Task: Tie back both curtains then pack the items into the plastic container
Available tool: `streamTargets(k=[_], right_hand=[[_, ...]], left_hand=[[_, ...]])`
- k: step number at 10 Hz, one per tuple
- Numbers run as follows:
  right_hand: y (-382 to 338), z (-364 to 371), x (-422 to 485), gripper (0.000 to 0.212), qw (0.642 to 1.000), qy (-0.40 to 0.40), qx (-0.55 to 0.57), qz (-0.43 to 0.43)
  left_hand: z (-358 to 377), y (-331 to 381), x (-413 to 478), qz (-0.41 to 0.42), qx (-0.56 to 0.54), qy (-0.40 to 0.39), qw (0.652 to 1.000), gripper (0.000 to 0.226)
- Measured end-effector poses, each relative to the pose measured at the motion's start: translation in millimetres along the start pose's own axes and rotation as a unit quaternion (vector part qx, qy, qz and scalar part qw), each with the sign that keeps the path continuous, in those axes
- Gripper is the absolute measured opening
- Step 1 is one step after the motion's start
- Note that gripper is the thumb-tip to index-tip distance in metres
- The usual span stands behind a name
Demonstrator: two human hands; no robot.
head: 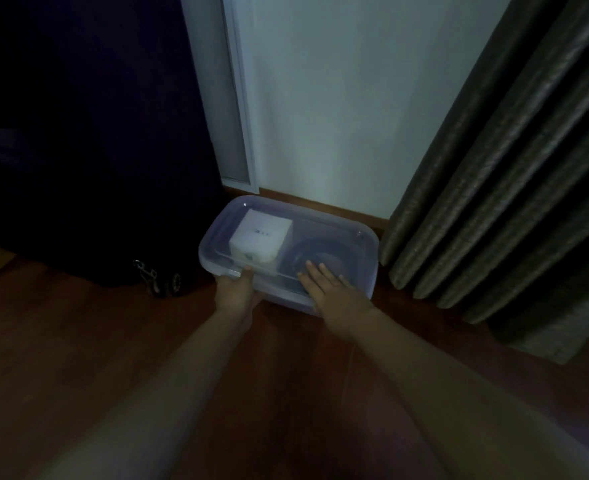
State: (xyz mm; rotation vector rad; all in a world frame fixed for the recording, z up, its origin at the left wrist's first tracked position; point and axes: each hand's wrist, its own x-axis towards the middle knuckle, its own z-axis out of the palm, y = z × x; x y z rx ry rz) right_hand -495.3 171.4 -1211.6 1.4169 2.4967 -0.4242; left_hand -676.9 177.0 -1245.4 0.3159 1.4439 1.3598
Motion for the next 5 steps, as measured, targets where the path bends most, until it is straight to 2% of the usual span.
streamTargets(k=[1, 2, 3, 4, 5], right_hand=[[1.1, -0.1, 1.0, 0.067, 1.0, -0.016, -0.003, 0.001], [-2.9, -12.2, -2.2, 0.065, 0.999, -0.026, -0.02, -0.002], [-6.7, -29.6, -6.8, 0.063, 1.0, -0.008, 0.017, -0.006], [-17.5, -78.9, -21.8, 0.068, 0.996, 0.053, 0.065, -0.018], [-27.4, -117.0, -40.9, 0.068, 0.994, 0.064, 0.089, -0.02]], left_hand=[[-3.1, -3.4, 0.9, -0.007, 0.0, 0.0, 1.0, 0.048], [-24.7, -30.3, 48.6, -0.019, 0.089, 0.036, 0.995, 0.104], [-27.6, -28.0, 56.8, -0.032, 0.146, 0.06, 0.987, 0.127], [8.5, 49.0, -47.4, 0.014, 0.201, 0.061, 0.978, 0.076], [21.0, 88.1, -96.3, 0.001, 0.236, 0.08, 0.968, 0.064]])
